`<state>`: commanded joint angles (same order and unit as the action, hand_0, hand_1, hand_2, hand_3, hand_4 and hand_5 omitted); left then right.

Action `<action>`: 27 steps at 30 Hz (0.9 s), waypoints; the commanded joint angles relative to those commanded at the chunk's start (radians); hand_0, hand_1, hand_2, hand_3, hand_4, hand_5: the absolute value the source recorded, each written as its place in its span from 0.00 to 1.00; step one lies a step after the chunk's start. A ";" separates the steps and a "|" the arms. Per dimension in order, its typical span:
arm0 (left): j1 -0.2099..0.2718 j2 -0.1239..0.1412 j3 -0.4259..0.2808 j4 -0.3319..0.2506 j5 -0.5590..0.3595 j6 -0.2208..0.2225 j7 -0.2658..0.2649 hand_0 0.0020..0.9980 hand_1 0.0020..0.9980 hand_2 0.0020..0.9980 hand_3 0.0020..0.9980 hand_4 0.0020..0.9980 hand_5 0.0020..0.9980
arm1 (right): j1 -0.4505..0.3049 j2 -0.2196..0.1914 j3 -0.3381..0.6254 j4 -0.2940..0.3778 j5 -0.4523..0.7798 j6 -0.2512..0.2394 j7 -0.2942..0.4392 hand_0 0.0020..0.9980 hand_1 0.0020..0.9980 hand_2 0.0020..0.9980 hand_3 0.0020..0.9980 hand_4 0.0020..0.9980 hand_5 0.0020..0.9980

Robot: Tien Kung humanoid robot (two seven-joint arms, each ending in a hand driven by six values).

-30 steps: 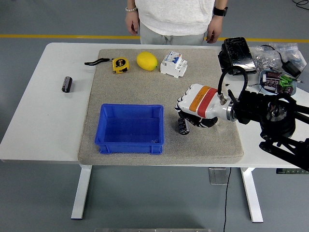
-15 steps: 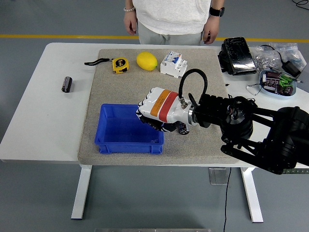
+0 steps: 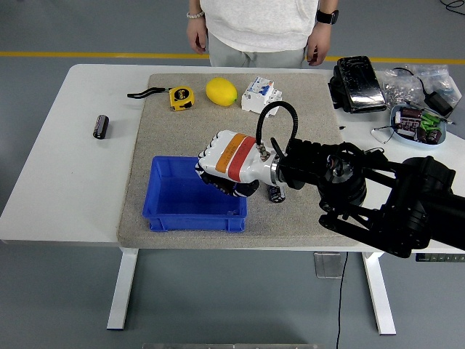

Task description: Pick up the battery,place it into the box

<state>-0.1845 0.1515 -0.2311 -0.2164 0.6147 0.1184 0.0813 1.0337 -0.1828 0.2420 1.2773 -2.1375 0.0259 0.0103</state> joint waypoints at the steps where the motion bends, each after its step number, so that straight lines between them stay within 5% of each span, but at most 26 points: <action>1: 0.000 0.000 0.000 0.000 0.000 0.000 0.000 0.82 0.79 0.83 0.67 0.69 0.55 | 0.000 0.000 0.000 0.000 0.001 0.001 0.000 0.66 0.69 0.81 0.88 0.90 0.06; 15: 0.000 0.000 -0.005 0.002 0.006 0.004 0.000 0.82 0.79 0.82 0.67 0.69 0.55 | 0.002 -0.045 0.052 0.042 0.017 0.028 -0.008 0.67 0.70 0.81 0.89 0.91 0.06; 24: 0.011 -0.001 -0.010 0.004 0.009 0.003 0.001 0.82 0.79 0.82 0.67 0.69 0.54 | -0.047 -0.123 0.147 0.057 0.209 0.079 -0.055 0.67 0.70 0.78 0.86 0.98 0.13; 25: 0.013 -0.001 -0.013 0.004 0.012 0.002 0.002 0.82 0.79 0.82 0.67 0.69 0.54 | -0.061 -0.132 0.157 0.045 0.237 0.082 -0.058 0.72 0.73 0.79 0.87 1.00 0.22; 27: 0.015 -0.002 -0.019 0.004 0.020 0.001 0.004 0.82 0.79 0.82 0.67 0.69 0.54 | -0.079 -0.142 0.166 0.027 0.274 0.085 -0.061 0.72 0.73 0.79 0.87 1.00 0.22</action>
<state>-0.1696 0.1491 -0.2499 -0.2122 0.6347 0.1193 0.0856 0.9549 -0.3247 0.4080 1.3044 -1.8630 0.1110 -0.0511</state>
